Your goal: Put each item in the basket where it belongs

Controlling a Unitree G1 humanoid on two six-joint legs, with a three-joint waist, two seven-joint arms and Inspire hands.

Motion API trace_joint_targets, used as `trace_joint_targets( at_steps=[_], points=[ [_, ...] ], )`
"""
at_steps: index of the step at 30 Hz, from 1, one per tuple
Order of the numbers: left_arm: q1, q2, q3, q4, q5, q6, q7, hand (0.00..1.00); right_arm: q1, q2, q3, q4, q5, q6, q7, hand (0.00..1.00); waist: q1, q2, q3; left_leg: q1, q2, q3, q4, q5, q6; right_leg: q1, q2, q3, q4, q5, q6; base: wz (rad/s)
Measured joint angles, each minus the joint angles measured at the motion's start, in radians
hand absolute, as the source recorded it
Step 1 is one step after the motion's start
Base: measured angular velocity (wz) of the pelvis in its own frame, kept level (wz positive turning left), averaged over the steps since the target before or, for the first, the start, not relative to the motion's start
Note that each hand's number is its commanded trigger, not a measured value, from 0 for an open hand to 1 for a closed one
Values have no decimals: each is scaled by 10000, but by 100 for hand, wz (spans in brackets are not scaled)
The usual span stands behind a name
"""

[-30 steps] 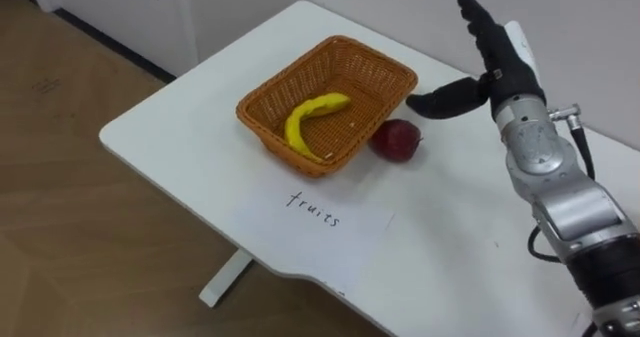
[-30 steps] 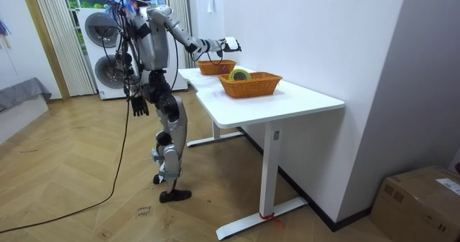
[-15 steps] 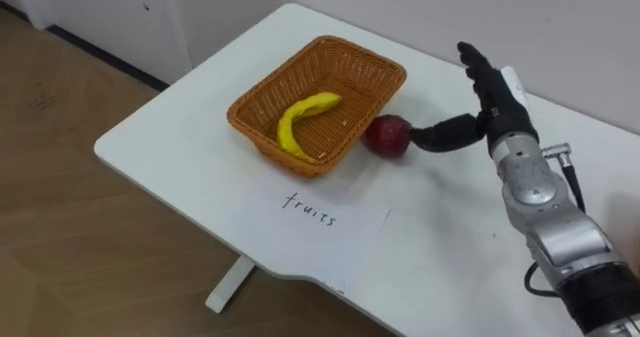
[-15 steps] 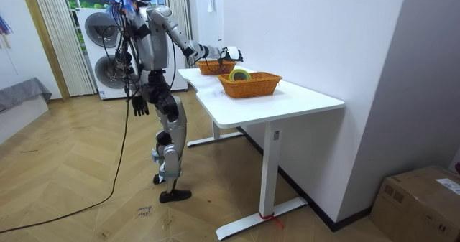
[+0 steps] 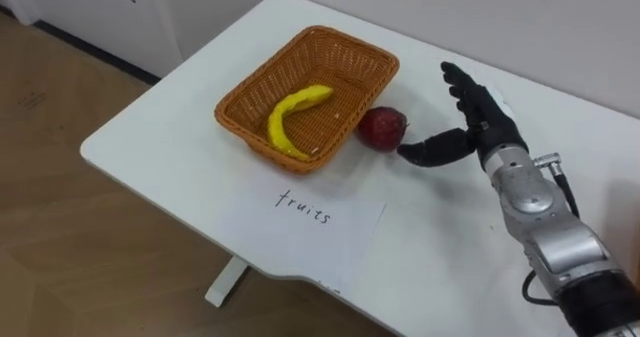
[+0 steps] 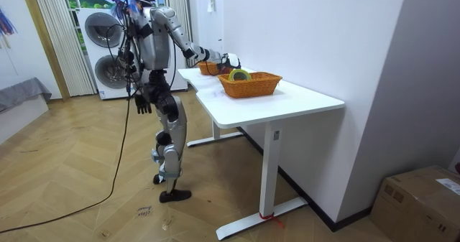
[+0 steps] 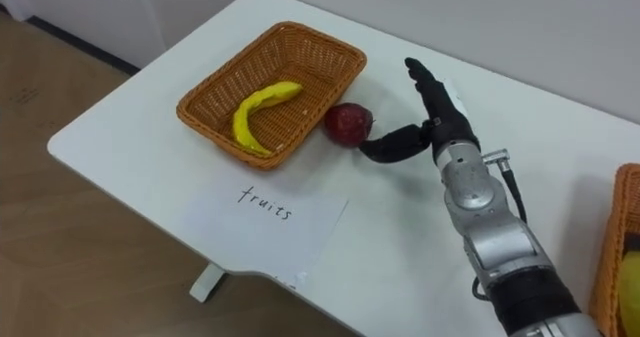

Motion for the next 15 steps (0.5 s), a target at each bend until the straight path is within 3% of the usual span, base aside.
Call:
trace_joint_targets(
  at_steps=[10, 15],
  points=[
    [-82, 27, -188, -20, -3, -10, -25, 0, 188, 56, 28, 779, -185, -5, 1013, 0, 47, -87, 18, -30, 1, 80, -1, 7, 11, -69, -21, 107, 35, -1, 2, -1],
    [-102, 38, -189, -20, -6, -7, -232, 0, 189, 59, 32, 780, -443, 8, 1291, 0, 60, -214, 86, -62, -5, 89, 72, 1, 20, -68, -20, 144, 41, -2, 2, 0]
  ],
)
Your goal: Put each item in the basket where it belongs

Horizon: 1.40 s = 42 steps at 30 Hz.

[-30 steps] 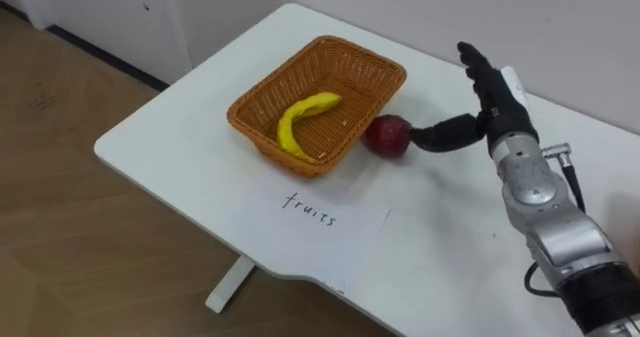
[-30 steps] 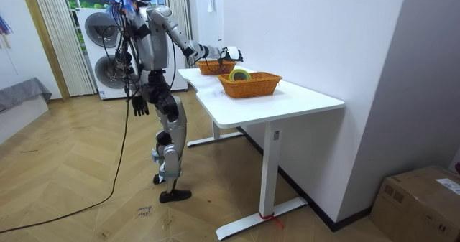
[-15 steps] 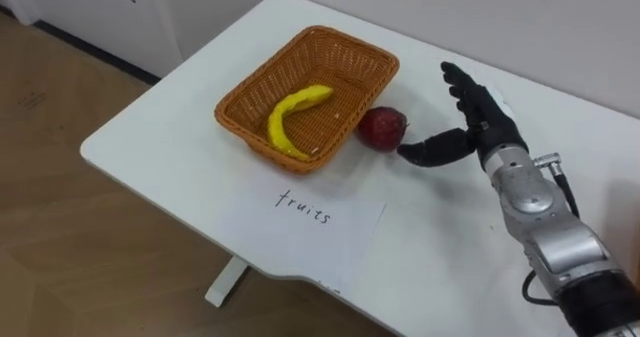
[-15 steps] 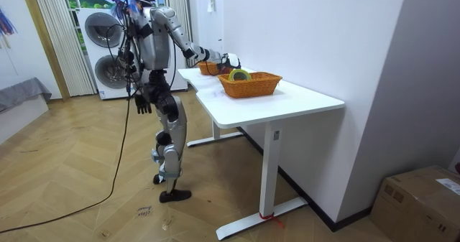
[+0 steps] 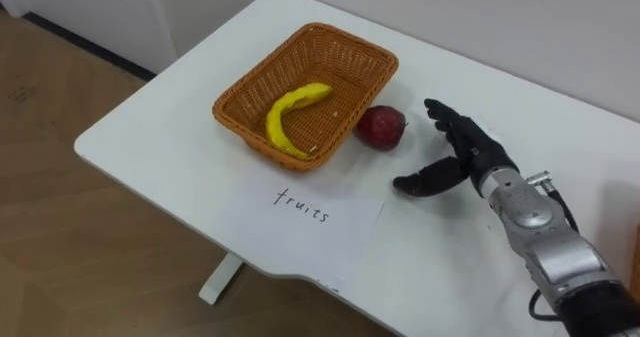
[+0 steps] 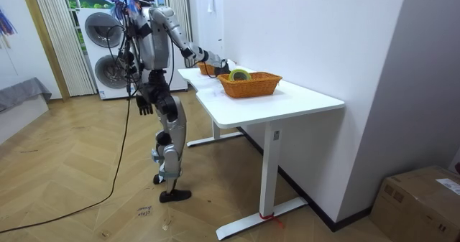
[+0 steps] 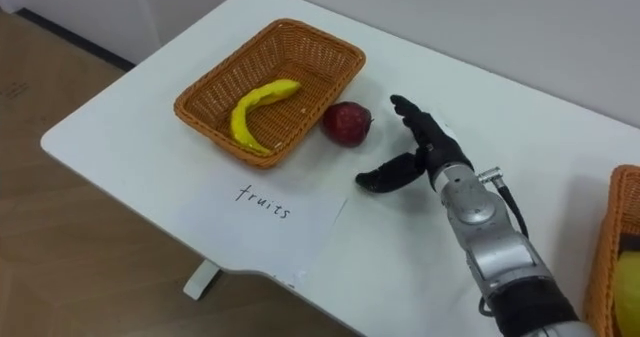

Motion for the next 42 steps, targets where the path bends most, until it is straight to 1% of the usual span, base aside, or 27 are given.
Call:
trace_joint_targets(
  at_steps=[2, 4, 11, 20, 21, 23, 24, 26, 30, 33, 35, 39, 42],
  points=[
    [-31, 2, -1, 6, 0, 0, -64, 0, 1, 0, 0, 4, -70, 0, 73, 0, -2, -3, 40, -61, -1, -2, 74, -16, 15, -10, 6, 3, 0, 1, 1, 0],
    [-58, 5, -2, 41, 0, 0, -96, 0, 3, 0, 0, 11, -109, 0, 150, 0, 2, -16, 50, -70, -5, -3, 92, -16, 15, -14, 6, 14, 7, 3, 4, 0],
    [-125, 14, -2, 56, 0, 2, -289, 0, 32, 44, 1, 11, -369, 0, 241, 0, 23, -14, 46, -66, -5, -1, 116, -16, 18, -33, 4, 42, 68, 8, 9, 0],
    [-123, 29, -39, 63, -167, 23, -175, 0, 31, 85, 42, 85, -416, 4, 129, 0, 49, 8, 48, -64, -3, 3, 159, -15, 18, -34, 9, 69, 104, 10, 6, 0],
    [-120, 29, -38, 64, -220, 31, -155, 0, 30, 128, 38, 111, -448, 3, 68, 0, 52, 12, 44, -64, -2, 3, 159, -15, 18, -34, 13, 83, 104, 10, 6, 0],
    [-113, 15, -83, 69, -256, 110, 12, 0, 30, 400, 14, 193, -822, 3, -247, 0, 50, 37, 31, -73, 4, 3, 178, -16, 16, -35, 23, 96, 104, 11, 4, 0],
    [-113, 8, -91, 78, -257, 128, 39, 0, 30, 432, 6, 200, -848, 3, -301, 0, 50, 48, 25, -76, 3, 3, 184, -16, 16, -35, 23, 96, 105, 12, 3, 0],
    [-114, 10, -189, 160, -259, 189, 76, 0, 29, 444, 5, 241, -854, 6, -389, 0, 52, 109, -13, -77, 2, 11, 193, -16, 16, -36, 22, 107, 113, 16, -2, 0],
    [-57, -50, -218, 275, -256, 190, 147, 0, 17, 467, -16, 261, -847, 8, -525, 0, 101, 186, -28, -60, 6, 10, 197, -8, 10, -32, 26, 126, 123, 23, -14, 0],
    [106, -70, -281, 268, -266, 185, 195, 0, 14, 459, -30, 262, -826, 10, -700, 0, 211, 259, -15, -49, 9, 4, 197, -6, 9, -24, 22, 123, 128, 24, -16, 0],
    [156, -75, -339, 268, -308, 186, 194, 0, -45, 458, -43, 262, -820, 10, -789, 0, 289, 334, 26, -54, 8, -39, 196, -5, 9, -22, 18, 112, 131, 24, -16, 2],
    [99, -109, -392, 266, -311, 185, 192, 0, -203, 463, -40, 263, -656, 10, -809, 0, 325, 435, 92, -92, -14, -134, 196, -5, 8, -24, 3, 38, 127, 24, -15, 7],
    [115, -117, -380, 265, -317, 193, 192, 0, -277, 453, -41, 263, -321, 10, -911, 0, 366, 458, 94, -107, -23, -151, 183, 15, 5, -31, -3, 13, 112, 17, -8, 0]
  ],
)
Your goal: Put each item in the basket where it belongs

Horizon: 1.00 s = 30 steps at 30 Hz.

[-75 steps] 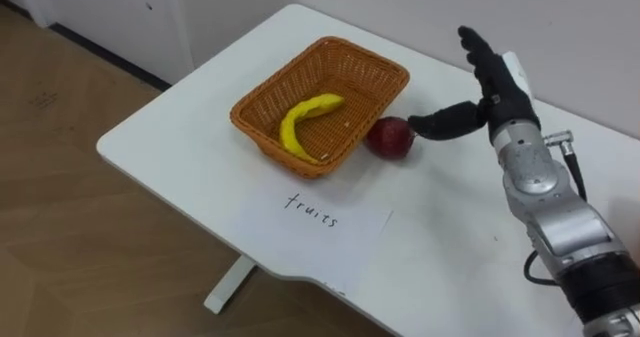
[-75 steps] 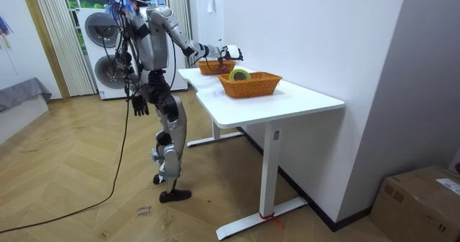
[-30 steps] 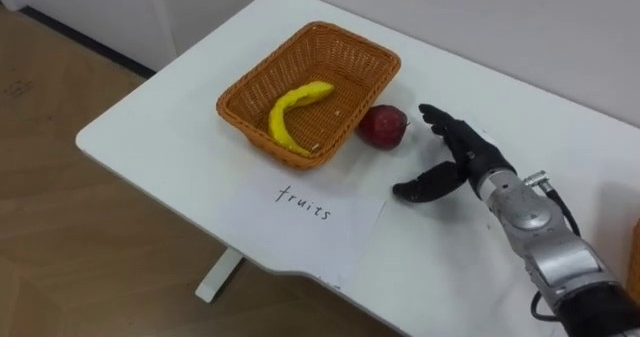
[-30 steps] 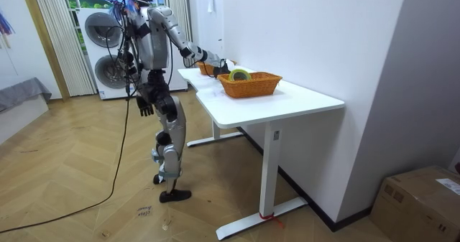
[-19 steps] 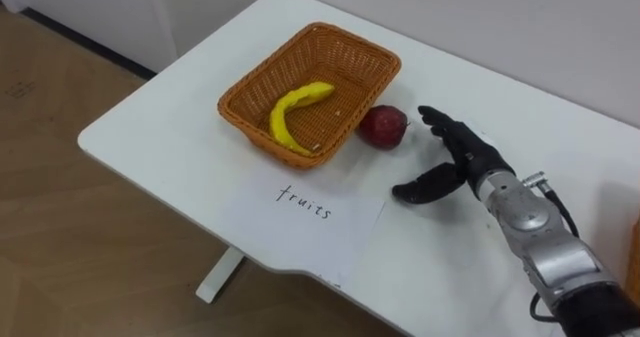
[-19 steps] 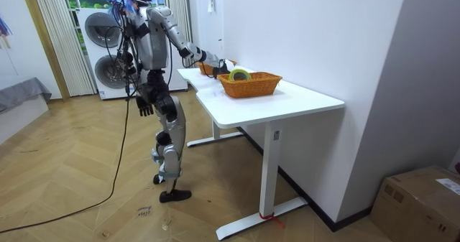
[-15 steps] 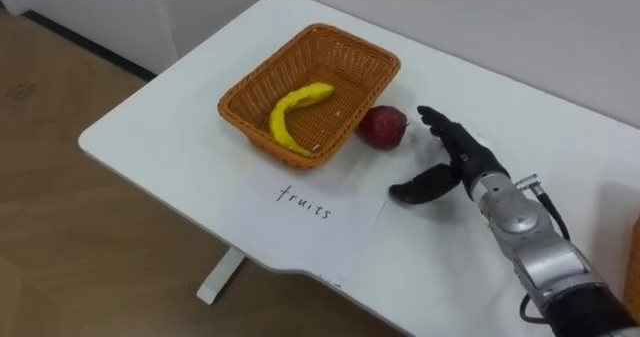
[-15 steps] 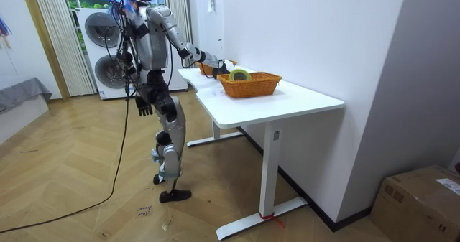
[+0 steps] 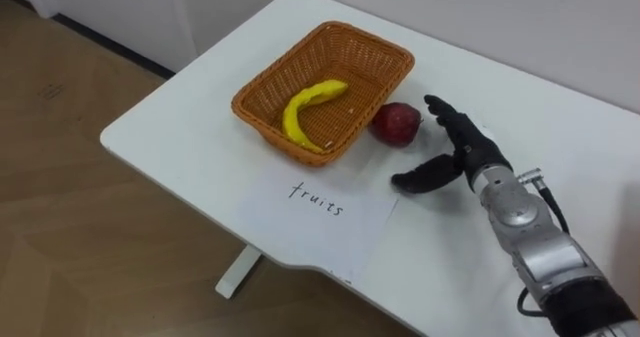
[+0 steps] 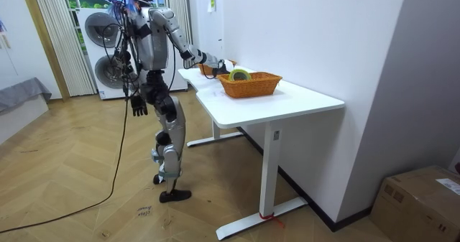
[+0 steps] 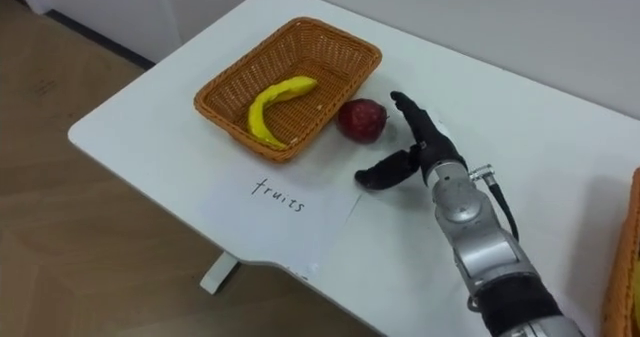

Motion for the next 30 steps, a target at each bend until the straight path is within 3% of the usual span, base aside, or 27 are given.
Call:
trace_joint_targets(
  at_steps=[5, 10, 17, 20, 30],
  points=[
    [1, -1, -5, -42, -357, 67, -31, 0, -152, -46, 0, 228, 278, 1, -19, 0, -21, -128, -81, 0, -34, -16, -76, 21, 13, 10, -51, -189, -35, -34, 25, 2],
    [2, 42, -6, -69, -385, 82, -95, 0, -439, -88, 7, 543, 373, 149, -20, 0, -36, -204, -113, 20, -58, -32, -96, 32, 32, 33, -95, -296, -1, -40, 36, 2],
    [-3, 132, -3, -78, -367, 85, -287, 0, -464, -87, 15, 553, 439, 220, -11, 0, 18, -407, -17, 4, -91, -51, -100, 50, 42, 25, -121, -317, -1, -45, 44, 1],
    [-8, 162, -3, -78, -365, 85, -394, 0, -465, -88, 15, 553, 435, 221, -11, 0, 36, -488, -20, -5, -99, -55, -98, 49, 44, 16, -125, -322, -12, -51, 53, 0],
    [-16, 162, -43, -86, -354, 84, -640, 0, -469, -88, 16, 554, 255, 221, 0, 0, 65, -426, 3, -28, -105, -151, -89, 49, 45, 18, -134, -452, 11, -51, 58, 1]
  ],
)
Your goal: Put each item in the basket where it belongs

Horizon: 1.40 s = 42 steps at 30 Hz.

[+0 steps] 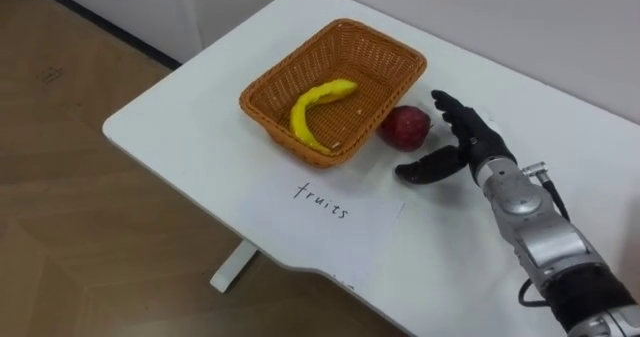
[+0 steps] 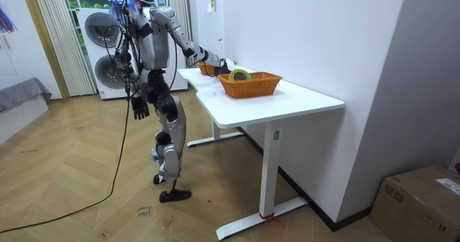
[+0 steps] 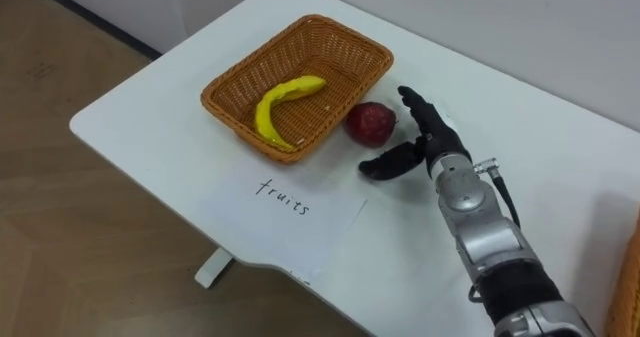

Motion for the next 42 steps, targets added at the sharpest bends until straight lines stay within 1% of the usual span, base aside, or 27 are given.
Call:
trace_joint_targets(
  at_steps=[2, 5, 8, 11, 15, 22, 25, 31, 33, 35, 38, 42],
  points=[
    [2, 1, -48, -15, 0, 0, -16, 0, 0, 0, 1, 1, -71, 0, 4, 0, 1, 25, 8, -1, -7, -4, 9, 0, 0, 2, -6, 0, 13, 0, 0, 0],
    [-3, 8, -174, -18, 0, -4, -19, 0, 0, -2, 6, 14, -379, 0, 70, 0, 28, 99, 45, -4, -13, -23, 11, 0, 1, 0, -8, 3, 23, 0, 0, 0],
    [-2, 8, -191, 16, 1, -6, -20, 0, -69, -19, 4, 41, -652, -1, 176, 0, 33, 88, 36, -45, -30, -123, 10, 3, -5, -23, -4, -11, 21, 0, 1, 6],
    [-4, 8, -192, 132, 2, -6, -23, 0, -372, -43, 6, 254, -947, -1, 371, 0, 82, 69, 2, -86, -30, -128, 9, 11, -15, -65, 1, -8, 21, 0, 0, 0],
    [-5, 7, -187, 266, 2, -10, -38, 0, -418, -98, 6, 253, -1187, -12, 524, 0, 125, 45, -22, -95, -35, -136, 9, 27, -10, -67, 1, -13, 20, 0, 0, 1],
    [-4, 7, -192, 274, 3, -32, -37, 0, -440, -103, 20, 292, -1304, -12, 654, 0, 139, 37, -15, -89, -36, -144, 10, 31, -13, -58, 1, -18, 23, 0, 1, 0],
    [-4, 9, -214, 274, 0, -24, -3, 0, -572, -103, 45, 531, -1349, -10, 688, 0, 141, 4, 5, -88, -34, -144, 10, 34, -18, -58, 3, -18, 25, 0, 0, 0],
    [-37, 21, -314, 271, -33, -5, 40, 0, -820, -106, 150, 918, -1392, 4, 732, 0, 149, -50, 18, -100, -28, -142, 28, 34, -18, -94, -3, -19, 75, 0, 0, 0],
    [-65, 47, -366, 270, -33, -4, 53, 0, -935, -109, 187, 1106, -1392, 18, 749, 0, 147, -63, 23, -114, -22, -136, 46, 34, -19, -131, -9, -12, 125, -1, -1, 0],
    [-97, 86, -371, 270, -33, -4, 53, 0, -964, -120, 230, 1124, -1392, 116, 768, 0, 146, -70, 26, -127, -20, -134, 75, 34, -19, -150, -14, -10, 162, -1, 0, 0],
    [-140, 156, -374, 271, -33, -4, 60, 0, -964, -120, 235, 1133, -1393, 121, 840, 0, 147, -72, 29, -143, -22, -134, 120, 32, -19, -150, -15, -9, 167, -1, -1, 0],
    [-216, 173, -370, 271, -20, -3, 69, 0, -964, -120, 244, 1135, -1419, 126, 911, 0, 154, -59, 37, -174, -24, -132, 166, 31, -20, -155, -15, -4, 168, -1, -3, 0]
  ],
)
